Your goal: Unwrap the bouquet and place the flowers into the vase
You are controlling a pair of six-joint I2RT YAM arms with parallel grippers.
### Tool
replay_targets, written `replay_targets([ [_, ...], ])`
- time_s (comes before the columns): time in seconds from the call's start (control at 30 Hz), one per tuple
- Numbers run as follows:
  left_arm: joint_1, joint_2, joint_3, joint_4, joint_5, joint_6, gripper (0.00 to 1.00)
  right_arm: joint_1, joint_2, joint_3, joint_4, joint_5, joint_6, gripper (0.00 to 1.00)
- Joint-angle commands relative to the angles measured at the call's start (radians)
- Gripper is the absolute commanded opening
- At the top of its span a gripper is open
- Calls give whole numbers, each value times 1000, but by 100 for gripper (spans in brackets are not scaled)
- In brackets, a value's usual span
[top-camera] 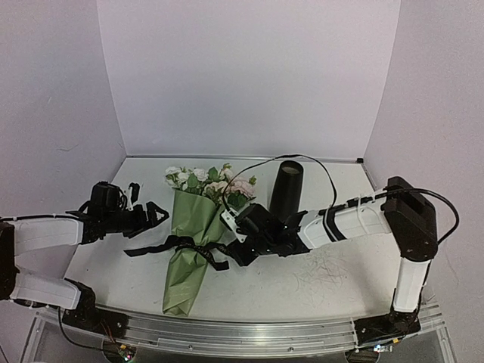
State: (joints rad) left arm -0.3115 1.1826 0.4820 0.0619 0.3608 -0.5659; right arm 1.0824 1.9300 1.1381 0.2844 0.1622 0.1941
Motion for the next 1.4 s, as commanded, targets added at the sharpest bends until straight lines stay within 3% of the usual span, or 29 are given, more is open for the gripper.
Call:
replay_targets([
  [0.0,-3,-43,0,10,-36,8,99,2,60,76,-84,43,-28,54],
  [0.37,-3,-62,52,-82,-97,15,99,9,139,119,-134,56,-6,52],
  [0.57,-3,-70,97,-168,-147,14,99,12,168,115,-150,63,16,45],
  [0.67,-3,-68,124,-220,-184,8,99,12,179,122,-166,63,17,32],
  [0.8,-3,-64,150,-275,-227,6,98,12,170,121,-173,88,20,5],
  [0.87,-3,-63,161,-290,-233,6,98,12,156,120,-174,108,26,0],
  [1.13,-3,-17,185,-327,-181,24,98,7,32,70,-175,241,111,0],
  [1.33,-5,31,180,-325,-102,23,98,-8,-9,50,-180,192,134,0],
  [1.37,-5,33,180,-325,-90,24,98,-9,-12,53,-172,148,113,10],
])
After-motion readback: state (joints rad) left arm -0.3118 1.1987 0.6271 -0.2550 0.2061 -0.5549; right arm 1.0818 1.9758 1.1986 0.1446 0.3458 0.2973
